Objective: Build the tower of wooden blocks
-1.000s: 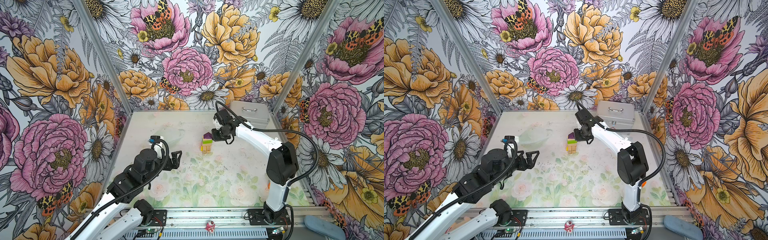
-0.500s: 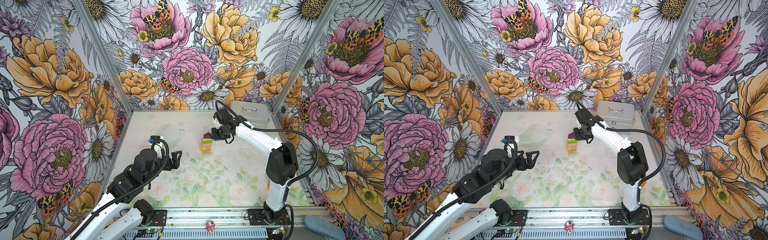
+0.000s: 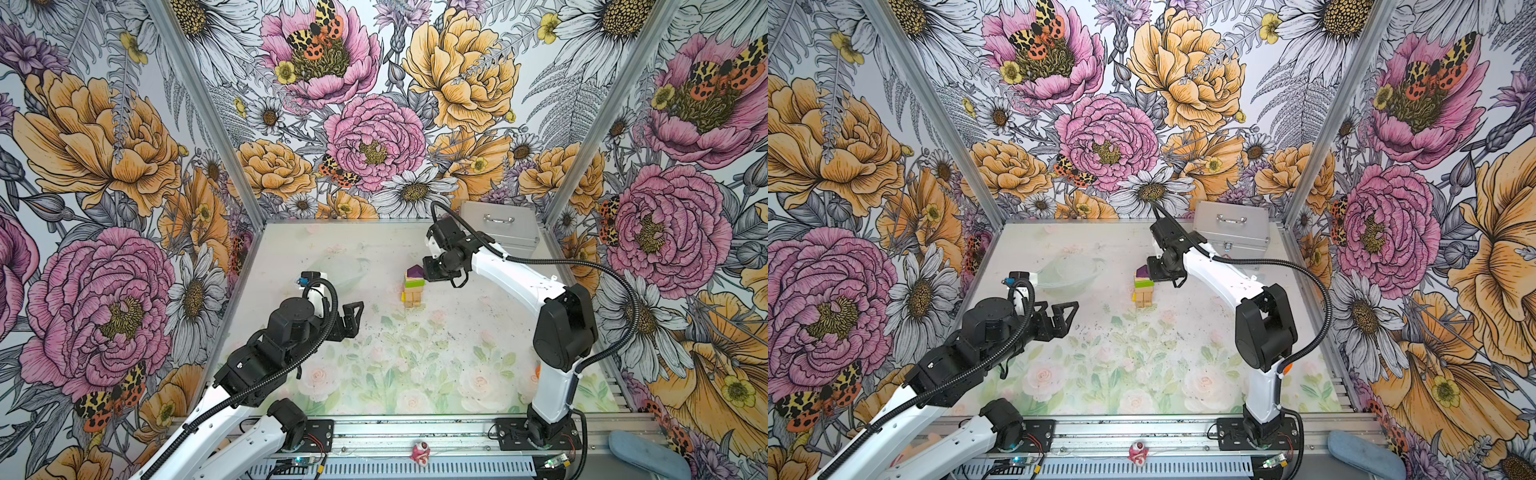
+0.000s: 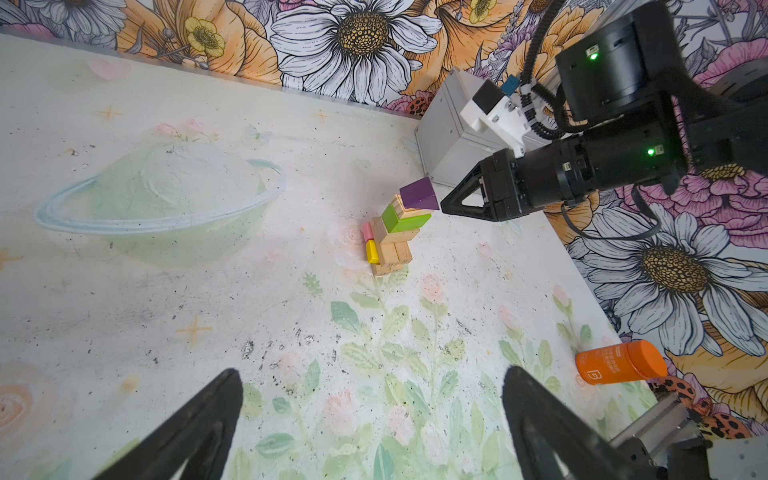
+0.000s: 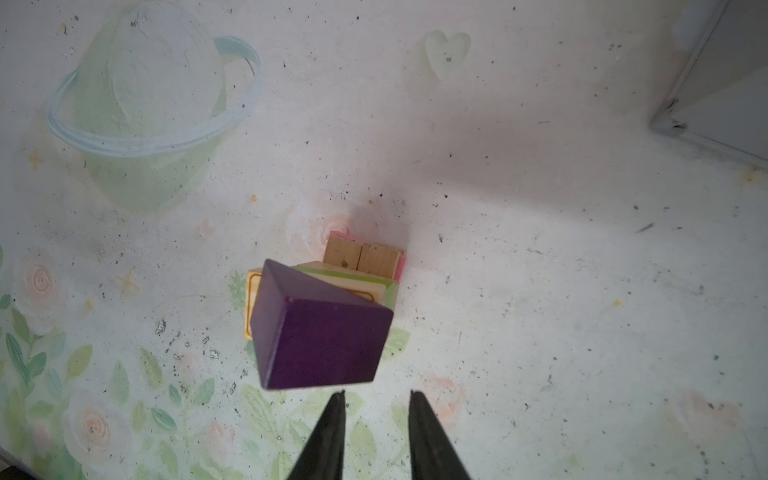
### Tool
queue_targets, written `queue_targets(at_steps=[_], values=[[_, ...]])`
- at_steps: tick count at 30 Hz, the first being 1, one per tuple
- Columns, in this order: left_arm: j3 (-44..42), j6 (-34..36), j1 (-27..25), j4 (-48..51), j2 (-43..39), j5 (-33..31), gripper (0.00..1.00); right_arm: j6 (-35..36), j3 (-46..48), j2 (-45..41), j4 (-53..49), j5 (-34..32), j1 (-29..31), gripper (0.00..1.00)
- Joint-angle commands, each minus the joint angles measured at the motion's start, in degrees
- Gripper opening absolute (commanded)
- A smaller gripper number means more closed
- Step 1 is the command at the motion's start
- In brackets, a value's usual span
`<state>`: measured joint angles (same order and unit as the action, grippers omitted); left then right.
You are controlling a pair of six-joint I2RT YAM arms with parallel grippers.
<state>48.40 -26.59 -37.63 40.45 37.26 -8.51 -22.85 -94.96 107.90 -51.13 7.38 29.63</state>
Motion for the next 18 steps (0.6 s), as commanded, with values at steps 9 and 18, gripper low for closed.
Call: queue_targets(at_steps=[9,18], values=[[0.47,0.38,0.4,-0.72,-0.18,-0.63,0.99,0.53,-0.37,-0.43,0.33,0.01,0.43,0.29],[0.58,0.47,0.44,-0.73,-0.03,-0.71,0.99,0.83,-1.8,1.0,0.29,0.21,0.57,0.29]])
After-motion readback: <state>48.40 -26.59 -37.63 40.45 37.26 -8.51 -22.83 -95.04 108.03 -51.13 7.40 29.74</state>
